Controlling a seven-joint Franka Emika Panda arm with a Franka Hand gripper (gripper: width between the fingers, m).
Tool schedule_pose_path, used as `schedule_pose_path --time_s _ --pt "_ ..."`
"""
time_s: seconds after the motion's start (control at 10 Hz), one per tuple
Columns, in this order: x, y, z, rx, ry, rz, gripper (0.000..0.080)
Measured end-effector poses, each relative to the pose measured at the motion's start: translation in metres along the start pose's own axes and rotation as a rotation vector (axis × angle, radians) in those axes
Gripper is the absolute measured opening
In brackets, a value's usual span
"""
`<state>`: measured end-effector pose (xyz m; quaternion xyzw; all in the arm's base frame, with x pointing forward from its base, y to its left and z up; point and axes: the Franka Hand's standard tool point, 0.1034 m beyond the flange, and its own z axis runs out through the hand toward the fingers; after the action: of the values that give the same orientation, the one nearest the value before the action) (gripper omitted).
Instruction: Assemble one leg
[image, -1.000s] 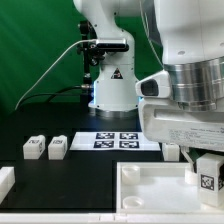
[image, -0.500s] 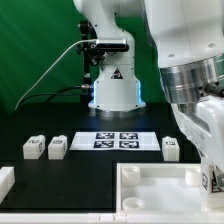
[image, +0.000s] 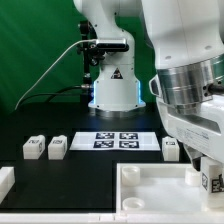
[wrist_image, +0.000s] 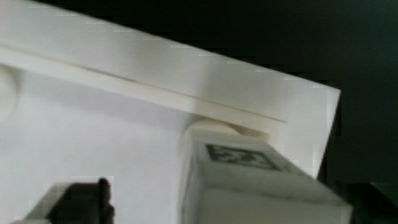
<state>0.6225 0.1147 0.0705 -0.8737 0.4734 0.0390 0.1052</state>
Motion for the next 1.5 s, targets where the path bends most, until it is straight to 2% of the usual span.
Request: schedule_pose_path --time_s 0.1,0.2,0.5,0.6,0.8,1.0,1.1,1.2,1.3,1.4,1.5 --pt "-0.005 -0.002 -0.002 -0.027 0.016 -0.131 0.0647" --pt "-0.010 -0.004 -0.003 -0.034 0.025 -0.243 0.0647" --pt "-0.007 -0.002 -0.002 -0.044 0.021 -0.572 0.0649" --pt "-0.006 -0.004 -0.003 -0.072 0.026 -0.751 0.0649" --pt "0.002 -0.010 -0.009 -0.070 0.036 -0.976 0.0649" --pt "0.003 -0.012 -0.010 -0.065 0.046 -0.976 0.0649" --pt "0.003 -0.012 -0.010 -0.065 0.045 -0.973 0.0514" --pt "0.002 -0.012 -0.009 -0.057 0.046 -0.858 0.0514" --pt "0.002 -0.012 -0.009 -0.054 0.048 -0.770 0.0375" --pt "0.003 -0.012 -0.009 -0.052 0.051 -0.663 0.0300" --pt "0.005 -0.011 -0.009 -0.044 0.053 -0.553 0.0300"
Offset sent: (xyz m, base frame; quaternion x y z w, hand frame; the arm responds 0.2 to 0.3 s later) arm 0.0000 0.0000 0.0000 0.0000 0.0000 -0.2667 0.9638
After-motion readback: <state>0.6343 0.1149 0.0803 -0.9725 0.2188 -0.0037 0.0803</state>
